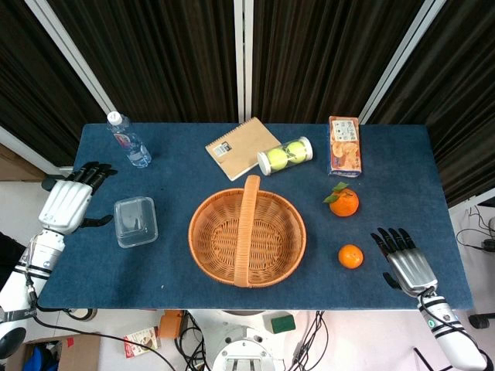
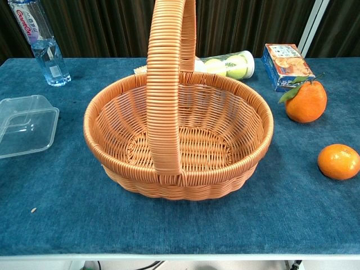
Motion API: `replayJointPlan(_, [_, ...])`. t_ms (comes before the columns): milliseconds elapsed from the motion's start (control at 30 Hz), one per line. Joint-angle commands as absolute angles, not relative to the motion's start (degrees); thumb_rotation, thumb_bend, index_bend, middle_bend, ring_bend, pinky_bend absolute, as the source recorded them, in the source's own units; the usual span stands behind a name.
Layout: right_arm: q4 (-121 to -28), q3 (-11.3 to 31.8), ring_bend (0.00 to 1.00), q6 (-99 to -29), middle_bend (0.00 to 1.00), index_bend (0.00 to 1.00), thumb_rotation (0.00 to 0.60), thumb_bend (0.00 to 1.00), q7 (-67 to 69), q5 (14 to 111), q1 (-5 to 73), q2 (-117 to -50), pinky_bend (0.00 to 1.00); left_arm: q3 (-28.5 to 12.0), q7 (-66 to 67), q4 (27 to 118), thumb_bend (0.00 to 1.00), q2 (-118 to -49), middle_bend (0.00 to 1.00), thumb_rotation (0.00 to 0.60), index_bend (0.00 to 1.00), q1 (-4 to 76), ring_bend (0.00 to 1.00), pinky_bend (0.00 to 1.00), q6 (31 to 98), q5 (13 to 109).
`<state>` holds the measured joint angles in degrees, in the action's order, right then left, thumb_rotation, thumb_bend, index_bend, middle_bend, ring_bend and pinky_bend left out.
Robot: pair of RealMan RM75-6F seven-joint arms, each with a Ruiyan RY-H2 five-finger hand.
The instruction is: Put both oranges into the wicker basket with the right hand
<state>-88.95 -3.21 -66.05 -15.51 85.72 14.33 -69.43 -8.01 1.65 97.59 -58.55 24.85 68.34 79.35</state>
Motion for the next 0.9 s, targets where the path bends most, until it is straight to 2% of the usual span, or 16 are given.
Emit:
replayJointPlan(33, [-86.6, -3.2, 0.00, -65.0, 0.00, 0.00, 0.600, 0.31, -15.0, 86.8, 15.6, -72.5, 0.00, -7.8, 1.6, 96.9, 0.09, -59.1, 0.14, 0.600, 0.18, 24.6, 0.09, 0.29, 68.9, 79.7])
replayJointPlan(133, [-85.2, -2.9, 0.00, -65.7, 0.01, 0.00, 0.600, 0.31, -16.3, 87.9, 15.9, -74.8, 0.04, -7.6, 1.3, 96.1, 0.09, -59.6, 0.14, 0.600, 0.18, 24.3, 0.09, 0.28, 69.3, 79.9])
replayJointPlan(233, [-84.6, -2.7, 0.01, -65.1, 0.07, 0.00, 0.600, 0.32, -18.4, 87.8, 16.5, -76.3, 0.13, -7.4, 1.0, 95.6, 0.10, -59.7, 0.14, 0.600, 0.18, 24.3, 0.09, 0.28, 69.2, 80.0])
replayJointPlan(333, [-84.3, -2.7, 0.07, -64.6, 0.12, 0.01, 0.600, 0.33, -19.4, 87.6, 16.8, -77.4, 0.22, -7.4, 0.7, 95.1, 0.10, -59.8, 0.14, 0.600, 0.18, 24.2, 0.09, 0.28, 69.2, 80.1])
replayJointPlan(433, [-84.2, -2.6, 0.16, -64.2, 0.22, 0.10, 0.600, 0.33, -20.5, 87.2, 17.1, -78.1, 0.29, -7.3, 0.3, 94.8, 0.10, -59.8, 0.14, 0.600, 0.18, 24.2, 0.09, 0.28, 69.1, 80.2])
replayJointPlan(600, [-83.6, -2.3, 0.22, -64.2, 0.28, 0.25, 0.600, 0.34, -21.0, 87.1, 17.5, -79.1, 0.33, -7.1, 0.0, 94.2, 0.11, -59.8, 0.14, 0.600, 0.18, 24.2, 0.09, 0.28, 68.8, 80.2])
replayJointPlan(767, [-83.5, -2.0, 0.36, -65.8, 0.43, 0.46, 0.600, 0.37, -22.7, 87.5, 17.3, -79.6, 0.38, -6.8, -0.2, 94.0, 0.11, -59.7, 0.13, 0.600, 0.18, 24.1, 0.09, 0.28, 68.4, 80.0])
replayJointPlan(900, [-85.1, -1.5, 0.40, -70.1, 0.48, 0.51, 0.600, 0.40, -21.4, 90.8, 17.1, -78.3, 0.40, -6.7, -0.3, 94.0, 0.11, -59.3, 0.13, 0.600, 0.18, 23.9, 0.09, 0.28, 68.3, 79.8])
